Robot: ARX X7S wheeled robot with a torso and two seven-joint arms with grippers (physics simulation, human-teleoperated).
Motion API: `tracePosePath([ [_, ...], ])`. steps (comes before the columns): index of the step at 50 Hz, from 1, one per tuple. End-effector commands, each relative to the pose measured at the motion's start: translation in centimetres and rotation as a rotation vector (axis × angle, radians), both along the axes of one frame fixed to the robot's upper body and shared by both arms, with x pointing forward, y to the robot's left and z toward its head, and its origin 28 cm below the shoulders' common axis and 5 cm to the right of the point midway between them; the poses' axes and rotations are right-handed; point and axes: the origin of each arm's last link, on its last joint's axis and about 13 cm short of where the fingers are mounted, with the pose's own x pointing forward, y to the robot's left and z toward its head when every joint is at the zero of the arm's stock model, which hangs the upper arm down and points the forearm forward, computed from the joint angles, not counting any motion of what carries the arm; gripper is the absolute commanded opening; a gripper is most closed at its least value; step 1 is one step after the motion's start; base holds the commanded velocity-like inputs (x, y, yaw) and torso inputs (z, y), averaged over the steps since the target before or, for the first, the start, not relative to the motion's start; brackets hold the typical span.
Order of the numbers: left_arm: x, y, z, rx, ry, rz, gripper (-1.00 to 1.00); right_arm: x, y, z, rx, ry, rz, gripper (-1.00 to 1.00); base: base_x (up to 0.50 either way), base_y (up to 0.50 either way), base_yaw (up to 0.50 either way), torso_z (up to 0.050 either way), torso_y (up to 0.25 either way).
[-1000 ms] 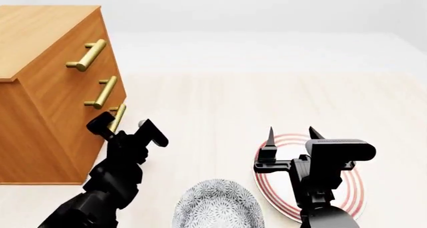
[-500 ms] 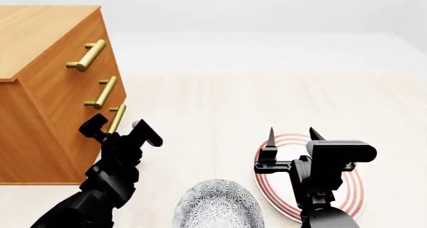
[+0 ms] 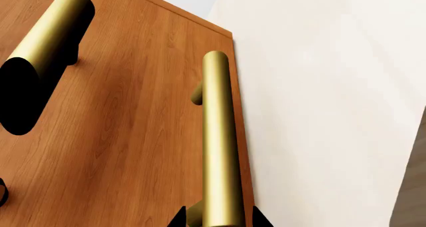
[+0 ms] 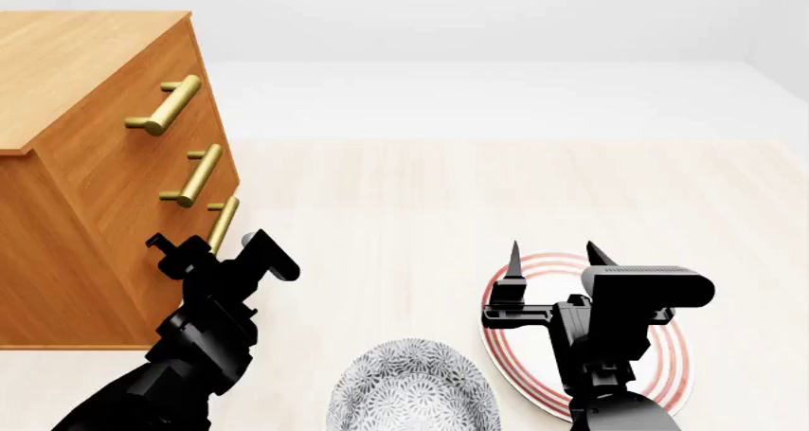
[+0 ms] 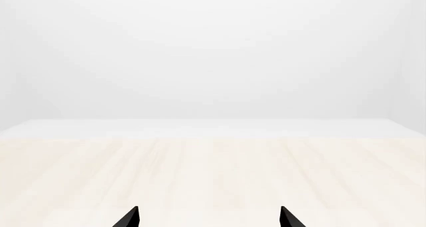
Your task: Open the bottom drawer of the cabinet.
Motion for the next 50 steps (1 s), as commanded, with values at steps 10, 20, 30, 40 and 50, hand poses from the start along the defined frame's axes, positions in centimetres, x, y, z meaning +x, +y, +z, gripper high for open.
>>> tracePosePath([
  [10, -0.1, 0.4, -0.1, 0.020, 0.015, -0.010, -1.00, 0.0, 0.1, 0.3, -0.001, -0.004, 0.004, 1.00, 0.00, 0.00, 0.00, 0.000, 0.000],
  [20, 0.8, -1.5, 0.5, 0.032, -0.026, -0.106, -1.00, 0.0, 0.1, 0.1, -0.001, -0.003, 0.005, 1.00, 0.00, 0.00, 0.00, 0.000, 0.000],
  [30, 1.3, -3.2, 0.9, 0.012, -0.015, -0.161, -1.00, -0.1, 0.1, 0.1, -0.002, -0.004, 0.009, 1.00, 0.00, 0.00, 0.00, 0.000, 0.000],
  [40, 1.3, -4.6, 0.8, 0.015, -0.003, -0.217, -1.00, -0.1, 0.2, 0.1, 0.000, -0.003, 0.011, 1.00, 0.00, 0.00, 0.00, 0.000, 0.000],
  [50, 0.7, -5.9, 0.9, 0.016, 0.009, -0.255, -1.00, -0.1, 0.1, 0.1, 0.003, -0.004, 0.009, 1.00, 0.00, 0.00, 0.00, 0.000, 0.000],
])
